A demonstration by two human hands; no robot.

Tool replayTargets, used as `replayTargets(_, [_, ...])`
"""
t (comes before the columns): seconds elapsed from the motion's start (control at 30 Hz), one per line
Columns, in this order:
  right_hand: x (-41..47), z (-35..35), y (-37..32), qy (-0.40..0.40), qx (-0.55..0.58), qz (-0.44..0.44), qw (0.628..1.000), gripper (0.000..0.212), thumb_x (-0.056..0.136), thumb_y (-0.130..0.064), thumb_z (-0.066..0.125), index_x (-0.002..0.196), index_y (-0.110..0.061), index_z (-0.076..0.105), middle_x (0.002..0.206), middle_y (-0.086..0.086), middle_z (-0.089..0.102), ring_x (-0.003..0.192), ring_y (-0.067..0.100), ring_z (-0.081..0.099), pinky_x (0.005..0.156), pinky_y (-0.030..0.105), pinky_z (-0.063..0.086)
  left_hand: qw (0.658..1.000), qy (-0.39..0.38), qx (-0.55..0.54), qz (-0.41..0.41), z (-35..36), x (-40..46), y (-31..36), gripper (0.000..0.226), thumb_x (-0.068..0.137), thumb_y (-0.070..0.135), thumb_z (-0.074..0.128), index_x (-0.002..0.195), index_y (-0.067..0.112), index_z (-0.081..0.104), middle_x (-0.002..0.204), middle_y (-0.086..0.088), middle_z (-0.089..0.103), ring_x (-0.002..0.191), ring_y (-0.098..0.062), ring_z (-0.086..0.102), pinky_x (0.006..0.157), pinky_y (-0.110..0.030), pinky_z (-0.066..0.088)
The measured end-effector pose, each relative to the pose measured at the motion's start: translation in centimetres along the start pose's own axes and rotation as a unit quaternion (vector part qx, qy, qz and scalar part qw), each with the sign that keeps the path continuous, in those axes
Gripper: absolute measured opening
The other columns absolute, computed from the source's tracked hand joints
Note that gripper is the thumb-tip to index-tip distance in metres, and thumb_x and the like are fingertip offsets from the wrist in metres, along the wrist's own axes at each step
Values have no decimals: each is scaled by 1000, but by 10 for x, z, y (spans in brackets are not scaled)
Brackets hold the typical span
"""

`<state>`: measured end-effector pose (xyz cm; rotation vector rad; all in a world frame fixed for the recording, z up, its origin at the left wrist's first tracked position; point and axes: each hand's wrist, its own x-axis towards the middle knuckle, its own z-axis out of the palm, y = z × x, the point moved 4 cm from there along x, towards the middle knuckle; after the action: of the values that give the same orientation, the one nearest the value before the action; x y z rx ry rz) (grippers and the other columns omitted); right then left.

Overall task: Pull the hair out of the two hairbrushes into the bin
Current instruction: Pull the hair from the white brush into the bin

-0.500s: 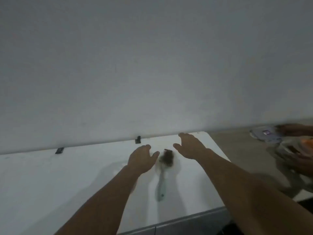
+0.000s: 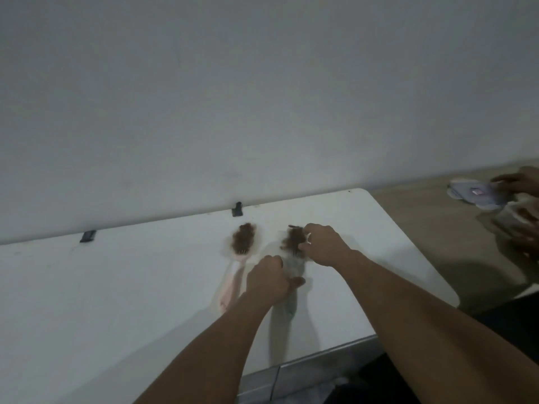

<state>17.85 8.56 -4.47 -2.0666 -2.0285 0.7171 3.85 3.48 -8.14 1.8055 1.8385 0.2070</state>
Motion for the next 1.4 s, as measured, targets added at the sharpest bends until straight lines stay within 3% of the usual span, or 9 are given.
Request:
replayTargets(0.37, [2, 26, 15, 77, 204, 48, 975, 13, 77, -5, 71, 86, -12, 66, 91, 11, 68, 82, 37, 72, 77, 45, 60, 994, 81, -73, -3, 18, 3, -2, 26, 70, 31, 67, 84, 15, 52, 85, 1, 57, 76, -20, 54, 60, -29, 37])
replayTargets(0.53, [-8, 41, 31, 110, 381, 83, 914, 13, 76, 3, 73, 78, -8, 67, 91, 20, 69, 73, 34, 71, 69, 44, 62, 983, 137, -124, 0, 20, 5, -8, 28, 72, 31, 62, 92, 12, 57, 93, -4, 65, 90, -27, 61, 66, -31, 42])
replayTargets(0.73, [-34, 58, 40, 113, 598, 67, 791, 16, 83, 16, 54, 85, 4, 64, 86, 26, 64, 65, 33, 68, 57, 39, 61, 959, 170, -211, 78, 26, -9, -12, 26, 69, 23, 65, 91, 15, 56, 86, -1, 61, 84, -25, 59, 70, -37, 48])
replayTargets(0.9, [-84, 57, 47, 157, 626, 35, 763, 24, 94, -5, 56, 111, 11, 60, 94, 27, 69, 68, 32, 71, 60, 39, 59, 932, 131, -290, 173, 34, -41, -10, 40, 61, 3, 65, 98, 17, 58, 83, -2, 60, 73, -31, 68, 63, -48, 59])
replayTargets(0.97, [-112, 56, 49, 181, 631, 20, 754, 25, 93, -7, 59, 112, 9, 58, 96, 28, 70, 71, 34, 71, 66, 42, 60, 923, 102, -301, 215, 40, -63, -5, 50, 67, -3, 61, 113, 17, 60, 87, -5, 63, 64, -31, 70, 51, -38, 59])
replayTargets(1.03, [-143, 57, 52, 209, 628, 9, 749, 18, 93, -3, 58, 107, 8, 56, 97, 29, 68, 73, 35, 71, 70, 43, 61, 918, 98, -297, 246, 45, -88, -2, 49, 73, -3, 58, 118, 17, 61, 89, -7, 64, 61, -30, 67, 44, -29, 54])
replayTargets(1.17, [-200, 69, 62, 275, 621, -6, 734, 7, 89, 8, 60, 86, 3, 55, 85, 22, 66, 69, 29, 70, 66, 38, 62, 898, 126, -290, 306, 62, -136, 0, 30, 76, 16, 64, 105, 21, 68, 77, -1, 65, 60, -29, 64, 58, -40, 59])
replayTargets(1.27, [-235, 81, 77, 324, 621, 14, 713, 16, 86, 13, 62, 77, 1, 56, 84, 20, 62, 72, 27, 66, 60, 30, 61, 885, 106, -310, 330, 79, -167, 1, 20, 81, 21, 63, 100, 22, 71, 67, 0, 64, 45, -22, 57, 40, -27, 48])
replayTargets(1.4, [-274, 101, 102, 383, 628, 51, 675, 25, 78, 19, 67, 75, -1, 53, 84, 21, 62, 81, 34, 68, 74, 40, 60, 873, 60, -331, 353, 112, -200, -1, 15, 85, 18, 62, 93, 26, 72, 64, -3, 63, 40, -18, 52, 34, -22, 43])
